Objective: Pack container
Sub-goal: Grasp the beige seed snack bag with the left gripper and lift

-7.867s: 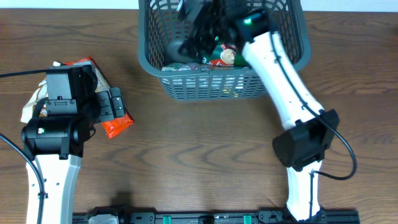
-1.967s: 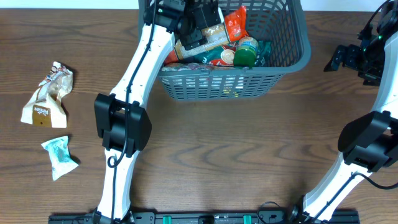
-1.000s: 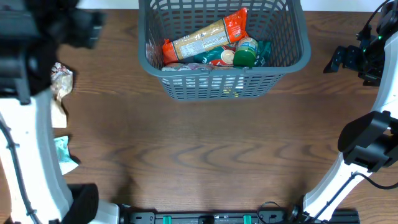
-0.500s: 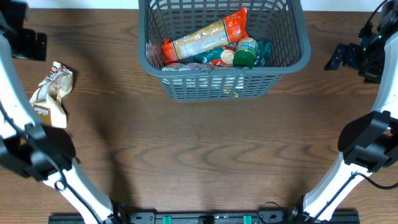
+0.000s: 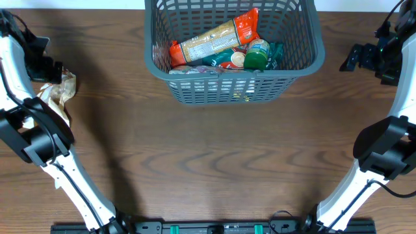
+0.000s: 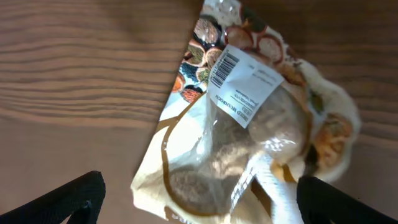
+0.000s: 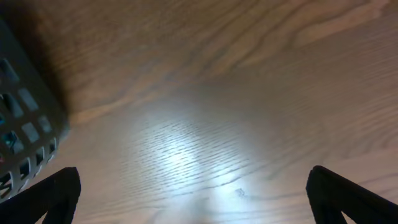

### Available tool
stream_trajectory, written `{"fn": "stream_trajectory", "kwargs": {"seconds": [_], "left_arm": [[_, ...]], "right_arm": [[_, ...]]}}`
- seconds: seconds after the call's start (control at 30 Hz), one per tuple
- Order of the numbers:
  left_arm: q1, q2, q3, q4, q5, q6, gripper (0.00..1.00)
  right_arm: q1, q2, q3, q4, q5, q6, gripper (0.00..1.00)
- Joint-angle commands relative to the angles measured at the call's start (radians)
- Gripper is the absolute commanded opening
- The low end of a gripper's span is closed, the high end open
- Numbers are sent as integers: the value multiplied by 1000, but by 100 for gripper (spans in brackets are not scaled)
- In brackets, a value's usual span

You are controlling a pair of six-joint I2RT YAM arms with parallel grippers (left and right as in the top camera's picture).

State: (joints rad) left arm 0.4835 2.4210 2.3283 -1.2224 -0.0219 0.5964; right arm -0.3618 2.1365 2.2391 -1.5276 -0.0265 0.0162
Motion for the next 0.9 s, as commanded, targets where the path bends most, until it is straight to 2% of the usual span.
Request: {"fn": "stream_trajectory", "kwargs": {"seconds": [0.0,0.4,0.87], "left_arm": [[10,44,-8,4,15,28,99],[19,128,-17,27,49,32,99],[23,136,-19,8,84,36,98]], "right_arm": [[2,0,-2,2,44,-14,99],[2,0,-2,-1,56,-10,99],[2,0,-2,-1,56,-10,99]]}}
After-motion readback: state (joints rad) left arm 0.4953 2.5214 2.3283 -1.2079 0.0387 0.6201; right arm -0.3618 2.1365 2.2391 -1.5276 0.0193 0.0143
